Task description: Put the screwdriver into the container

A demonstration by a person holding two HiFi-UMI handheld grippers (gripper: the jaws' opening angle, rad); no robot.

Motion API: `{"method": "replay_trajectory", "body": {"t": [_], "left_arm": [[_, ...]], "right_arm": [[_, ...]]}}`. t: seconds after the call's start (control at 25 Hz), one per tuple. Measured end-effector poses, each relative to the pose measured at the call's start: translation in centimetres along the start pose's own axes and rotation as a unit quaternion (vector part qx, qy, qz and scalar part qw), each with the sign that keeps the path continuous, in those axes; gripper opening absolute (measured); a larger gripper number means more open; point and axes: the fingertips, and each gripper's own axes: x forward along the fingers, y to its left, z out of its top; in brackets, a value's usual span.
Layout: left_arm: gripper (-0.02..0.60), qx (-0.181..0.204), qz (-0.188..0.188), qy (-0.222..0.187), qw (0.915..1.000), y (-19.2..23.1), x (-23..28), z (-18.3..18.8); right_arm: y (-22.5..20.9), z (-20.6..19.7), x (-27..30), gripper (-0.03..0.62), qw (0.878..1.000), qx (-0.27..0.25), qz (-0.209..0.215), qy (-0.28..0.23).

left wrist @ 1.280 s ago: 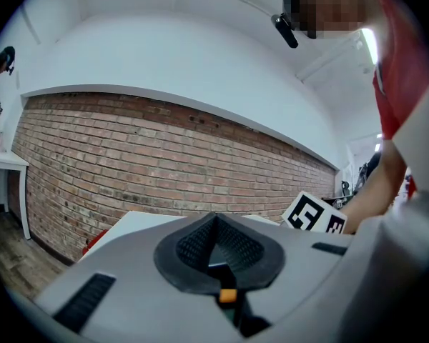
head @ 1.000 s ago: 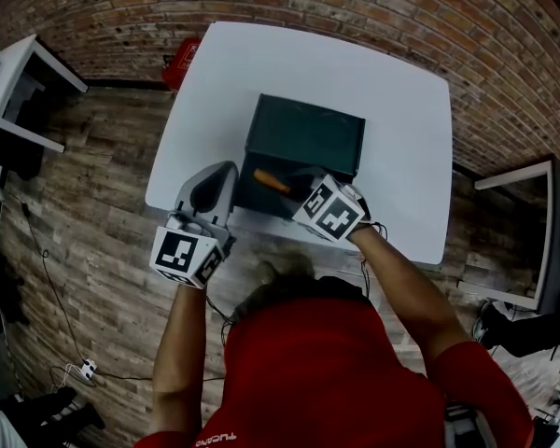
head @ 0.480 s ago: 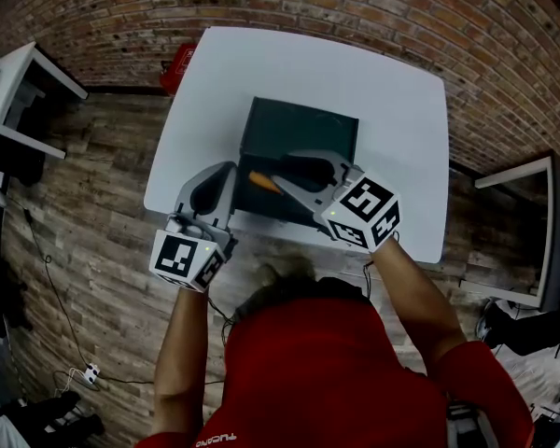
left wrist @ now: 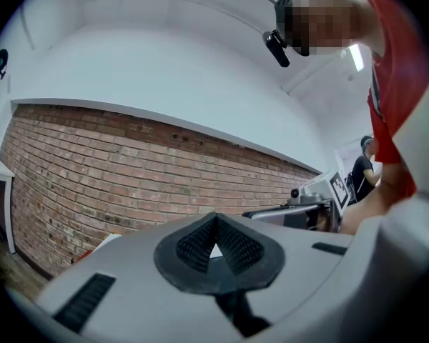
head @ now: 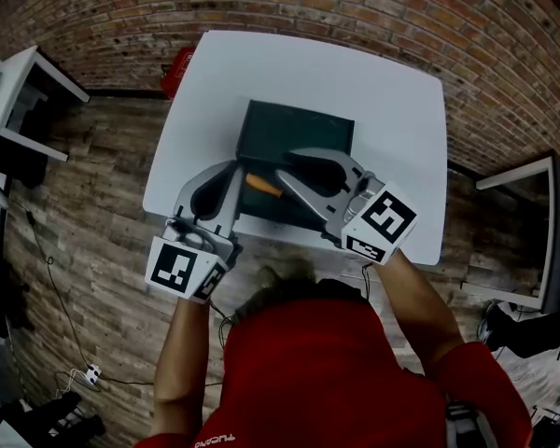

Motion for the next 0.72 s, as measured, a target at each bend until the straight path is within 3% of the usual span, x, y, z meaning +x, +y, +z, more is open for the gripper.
{"method": "replay_trajectory", "body": {"t": [0.4, 0.72], "left_arm": [[0.012, 0.012, -0.007, -0.023, 0.9996, -2.8, -0.2, 2.8], [0.012, 0.009, 0.003, -0.034, 0.9994, -4.0, -0.8, 3.9]], "right_arm": [[1.7, 4.0, -2.1, 0.051, 0.998, -0.023, 0.013, -0.064], [3.6, 5.6, -3.1, 0.043, 0.995, -0.047, 0.030, -0.085]]}}
